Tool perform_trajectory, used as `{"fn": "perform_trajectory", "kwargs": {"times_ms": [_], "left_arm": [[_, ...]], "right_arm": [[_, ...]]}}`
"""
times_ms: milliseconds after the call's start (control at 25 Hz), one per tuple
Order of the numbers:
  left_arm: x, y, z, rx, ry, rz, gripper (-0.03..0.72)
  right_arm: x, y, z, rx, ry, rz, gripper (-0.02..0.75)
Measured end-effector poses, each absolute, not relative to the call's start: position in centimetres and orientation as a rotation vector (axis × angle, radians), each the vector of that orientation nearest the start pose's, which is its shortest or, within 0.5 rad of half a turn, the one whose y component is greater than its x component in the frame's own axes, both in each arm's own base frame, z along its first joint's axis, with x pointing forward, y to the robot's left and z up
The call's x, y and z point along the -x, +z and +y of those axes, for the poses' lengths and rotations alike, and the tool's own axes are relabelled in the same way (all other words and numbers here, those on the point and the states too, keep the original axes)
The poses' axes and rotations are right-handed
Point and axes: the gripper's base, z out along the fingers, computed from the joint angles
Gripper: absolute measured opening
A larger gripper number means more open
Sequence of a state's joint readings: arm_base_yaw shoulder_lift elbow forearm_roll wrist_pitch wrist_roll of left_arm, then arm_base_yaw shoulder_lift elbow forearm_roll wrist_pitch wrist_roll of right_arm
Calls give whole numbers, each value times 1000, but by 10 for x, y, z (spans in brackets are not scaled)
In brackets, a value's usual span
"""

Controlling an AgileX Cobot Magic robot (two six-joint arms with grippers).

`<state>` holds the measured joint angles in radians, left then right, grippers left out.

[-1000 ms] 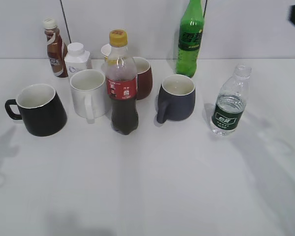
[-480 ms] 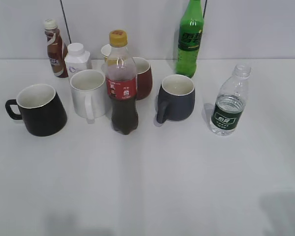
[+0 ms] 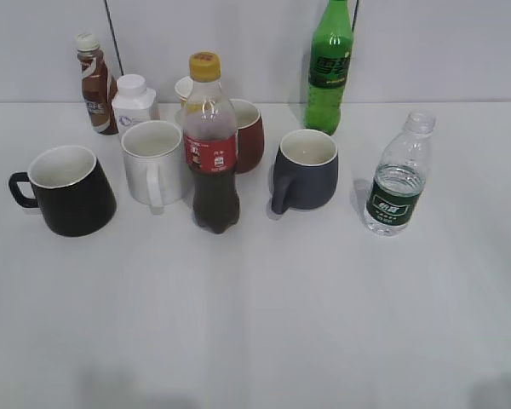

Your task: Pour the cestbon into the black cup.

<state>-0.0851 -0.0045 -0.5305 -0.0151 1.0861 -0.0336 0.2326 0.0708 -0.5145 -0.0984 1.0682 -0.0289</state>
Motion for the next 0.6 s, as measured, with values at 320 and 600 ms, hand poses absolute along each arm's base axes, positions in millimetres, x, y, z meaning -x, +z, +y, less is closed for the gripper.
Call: {"fn": "perform_trajectory", "kwargs": {"times_ms": [320, 600], "left_arm": [[9, 284, -1, -53, -97, 2019, 378], [9, 284, -1, -15, -73, 2017, 375]], "right_arm": [[-9, 281, -6, 277, 5, 2080, 592], [1, 281, -8, 194, -35, 2019, 592]]}}
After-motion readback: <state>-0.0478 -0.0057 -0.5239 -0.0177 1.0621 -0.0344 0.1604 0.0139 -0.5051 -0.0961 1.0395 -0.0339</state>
